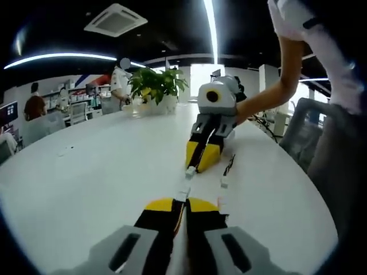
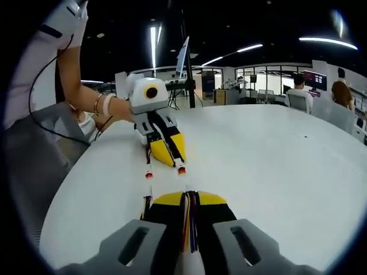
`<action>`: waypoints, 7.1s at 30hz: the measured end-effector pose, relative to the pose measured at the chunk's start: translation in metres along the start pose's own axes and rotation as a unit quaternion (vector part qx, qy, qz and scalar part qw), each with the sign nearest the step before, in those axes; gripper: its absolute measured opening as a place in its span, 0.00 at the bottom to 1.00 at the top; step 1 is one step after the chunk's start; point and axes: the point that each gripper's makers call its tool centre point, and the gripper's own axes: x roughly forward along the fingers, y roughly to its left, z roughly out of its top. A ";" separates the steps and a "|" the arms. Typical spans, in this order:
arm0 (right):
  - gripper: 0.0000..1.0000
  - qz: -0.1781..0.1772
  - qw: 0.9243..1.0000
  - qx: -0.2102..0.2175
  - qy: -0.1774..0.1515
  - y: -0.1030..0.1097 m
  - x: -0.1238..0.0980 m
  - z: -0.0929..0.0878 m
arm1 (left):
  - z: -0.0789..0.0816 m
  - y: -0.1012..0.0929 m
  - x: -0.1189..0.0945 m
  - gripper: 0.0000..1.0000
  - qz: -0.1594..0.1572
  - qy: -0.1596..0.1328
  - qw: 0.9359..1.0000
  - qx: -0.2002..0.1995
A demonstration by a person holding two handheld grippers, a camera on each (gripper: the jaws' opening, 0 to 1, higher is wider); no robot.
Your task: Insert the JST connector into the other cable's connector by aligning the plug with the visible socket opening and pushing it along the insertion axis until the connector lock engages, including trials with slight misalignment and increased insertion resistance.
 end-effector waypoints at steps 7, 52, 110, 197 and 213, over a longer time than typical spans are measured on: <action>0.04 0.006 1.000 -0.004 -0.001 0.002 0.000 0.002 | -0.001 -0.001 -0.001 0.01 -0.015 -0.002 1.000 0.006; 0.03 0.041 0.998 -0.043 0.008 0.005 0.007 0.009 | 0.005 -0.001 0.010 0.01 -0.040 0.020 0.999 0.022; 0.03 0.106 0.990 -0.087 0.029 0.007 0.011 0.006 | 0.007 -0.006 0.018 0.00 -0.091 0.017 0.994 0.054; 0.17 -0.001 0.997 -0.037 -0.074 0.041 -0.032 0.090 | 0.088 -0.047 -0.040 0.39 -0.071 -0.097 0.992 -0.034; 0.22 -0.025 0.995 -0.009 -0.091 0.054 -0.041 0.069 | 0.068 -0.061 -0.057 0.38 -0.060 -0.123 0.990 -0.033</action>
